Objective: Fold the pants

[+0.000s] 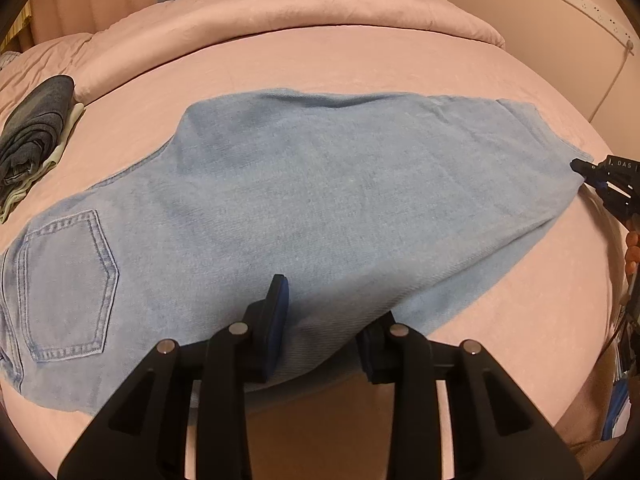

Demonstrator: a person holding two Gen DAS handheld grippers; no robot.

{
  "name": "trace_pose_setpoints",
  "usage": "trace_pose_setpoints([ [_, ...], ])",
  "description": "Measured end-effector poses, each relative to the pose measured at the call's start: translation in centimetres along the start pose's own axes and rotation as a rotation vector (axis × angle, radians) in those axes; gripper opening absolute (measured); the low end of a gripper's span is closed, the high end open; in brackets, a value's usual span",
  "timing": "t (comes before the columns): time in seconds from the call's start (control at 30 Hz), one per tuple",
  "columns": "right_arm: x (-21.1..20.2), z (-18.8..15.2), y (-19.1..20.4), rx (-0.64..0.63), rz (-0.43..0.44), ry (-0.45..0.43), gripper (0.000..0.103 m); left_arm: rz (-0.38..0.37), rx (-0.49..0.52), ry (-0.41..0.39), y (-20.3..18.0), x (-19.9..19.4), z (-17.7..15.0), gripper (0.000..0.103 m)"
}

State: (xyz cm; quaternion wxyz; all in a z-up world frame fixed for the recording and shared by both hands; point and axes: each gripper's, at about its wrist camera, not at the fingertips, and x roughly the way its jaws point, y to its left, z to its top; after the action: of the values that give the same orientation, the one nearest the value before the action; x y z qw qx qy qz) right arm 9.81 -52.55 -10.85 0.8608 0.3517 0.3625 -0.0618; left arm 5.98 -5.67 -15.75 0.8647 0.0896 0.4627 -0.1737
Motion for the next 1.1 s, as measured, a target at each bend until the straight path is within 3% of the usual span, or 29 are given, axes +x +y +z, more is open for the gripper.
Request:
trace_pose_setpoints([
  [0.1, -1.4, 0.7, -0.5, 0.04, -0.016, -0.019, 0.015, -0.011, 0.007, -0.002, 0.1, -1.0, -0.4, 0.041],
  [0.2, -4.2, 1.3, -0.1, -0.02, -0.131, -0.136, 0.046, -0.041, 0.019, -0.029, 0.3, -2.8, -0.9, 0.05],
  [0.23, -5.0, 1.5, 0.5, -0.05, -0.14, -0.171, 0.047, -0.057, 0.014, -0.043, 0.4, -3.5, -1.0, 0.052],
  [0.33, -5.4, 1.6, 2.9, -0.168, -0.105, -0.162, 0.047, -0.122, -0.043, -0.085, 1.3, -5.0, -0.4, 0.056],
  [0.4, -4.4, 0.8, 5.5, -0.266, -0.012, -0.091, 0.047, -0.14, -0.086, -0.101, 1.9, -5.2, 0.3, 0.056],
  [0.53, -1.8, -2.3, 10.9, -0.44, 0.14, 0.047, 0.033, -0.104, -0.144, -0.072, 2.5, -3.1, 1.4, 0.056],
  [0.63, 0.3, -6.3, 14.4, -0.584, 0.211, 0.168, 0.03, -0.061, -0.175, -0.006, 3.0, -0.7, 0.9, 0.056],
  [0.7, 1.2, -9.0, 15.6, -0.686, 0.219, 0.238, 0.03, -0.048, -0.18, 0.027, 3.4, 0.6, 0.1, 0.056],
  [0.8, 3.4, -12.3, 16.0, -0.797, 0.182, 0.358, 0.03, -0.047, -0.15, -0.001, 3.2, 0.5, -0.3, 0.056],
  [0.87, 3.1, -13.0, 16.4, -0.881, 0.163, 0.319, 0.03, -0.042, -0.148, 0.004, 3.1, 0.3, -0.2, 0.056],
  [0.97, 2.7, -13.0, 17.6, -0.961, 0.15, 0.376, 0.031, -0.033, -0.168, -0.007, 3.6, -0.6, -0.2, 0.056],
  [1.1, 2.0, -12.1, 17.3, -0.909, 0.239, 0.418, 0.031, 0.016, -0.192, -0.05, 5.8, -1.9, -0.4, 0.057],
])
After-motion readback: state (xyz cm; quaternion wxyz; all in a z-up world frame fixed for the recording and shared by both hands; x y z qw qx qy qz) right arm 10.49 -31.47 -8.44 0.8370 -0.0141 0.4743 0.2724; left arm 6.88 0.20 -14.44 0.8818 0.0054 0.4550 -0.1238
